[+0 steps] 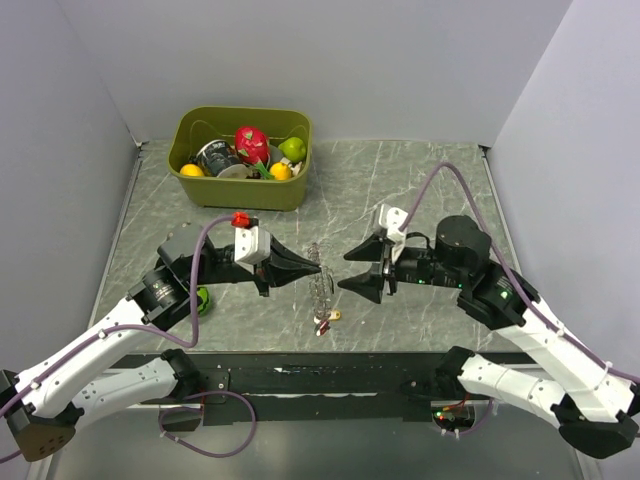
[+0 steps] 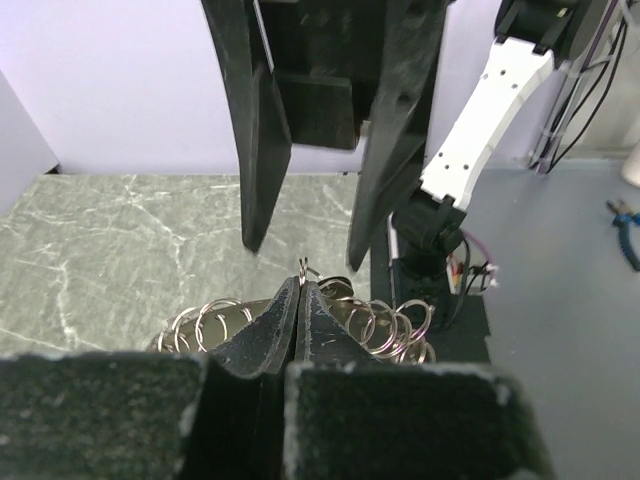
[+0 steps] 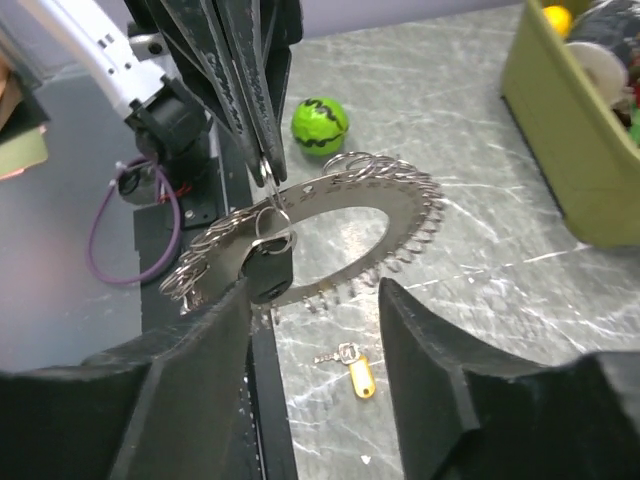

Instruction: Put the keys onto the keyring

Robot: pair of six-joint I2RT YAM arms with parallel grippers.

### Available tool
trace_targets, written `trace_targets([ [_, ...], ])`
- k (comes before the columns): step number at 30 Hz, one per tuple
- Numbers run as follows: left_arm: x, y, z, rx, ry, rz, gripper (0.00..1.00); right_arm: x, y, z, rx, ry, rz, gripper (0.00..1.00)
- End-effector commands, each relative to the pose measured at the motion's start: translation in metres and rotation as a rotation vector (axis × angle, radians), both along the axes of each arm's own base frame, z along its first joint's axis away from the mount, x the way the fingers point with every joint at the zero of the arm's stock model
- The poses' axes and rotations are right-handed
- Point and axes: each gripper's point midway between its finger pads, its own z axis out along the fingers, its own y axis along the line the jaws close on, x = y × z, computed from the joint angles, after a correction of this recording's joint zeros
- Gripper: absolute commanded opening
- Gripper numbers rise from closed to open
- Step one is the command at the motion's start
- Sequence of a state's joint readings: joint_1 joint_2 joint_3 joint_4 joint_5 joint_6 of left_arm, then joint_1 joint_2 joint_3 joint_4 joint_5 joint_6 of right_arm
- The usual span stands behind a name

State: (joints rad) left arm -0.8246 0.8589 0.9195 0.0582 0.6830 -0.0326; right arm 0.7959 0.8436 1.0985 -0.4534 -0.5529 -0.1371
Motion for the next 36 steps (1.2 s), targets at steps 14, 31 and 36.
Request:
trace_targets([
  [14, -0.018, 0.004, -0.046, 0.142, -0.106, -0.124, 0.01, 0.028, -0.003, 0.000, 0.062, 0.232, -0.236, 0.93],
  [31, -0.031, 0.018, -0.087, 0.238, -0.257, -0.201, 0.01, 0.018, 0.027, -0.039, 0.002, 0.583, -0.192, 0.76],
  [36, -0.031, 0.019, -0.092, 0.255, -0.262, -0.210, 0.01, 0.016, 0.032, -0.048, -0.028, 0.697, -0.207, 0.65],
])
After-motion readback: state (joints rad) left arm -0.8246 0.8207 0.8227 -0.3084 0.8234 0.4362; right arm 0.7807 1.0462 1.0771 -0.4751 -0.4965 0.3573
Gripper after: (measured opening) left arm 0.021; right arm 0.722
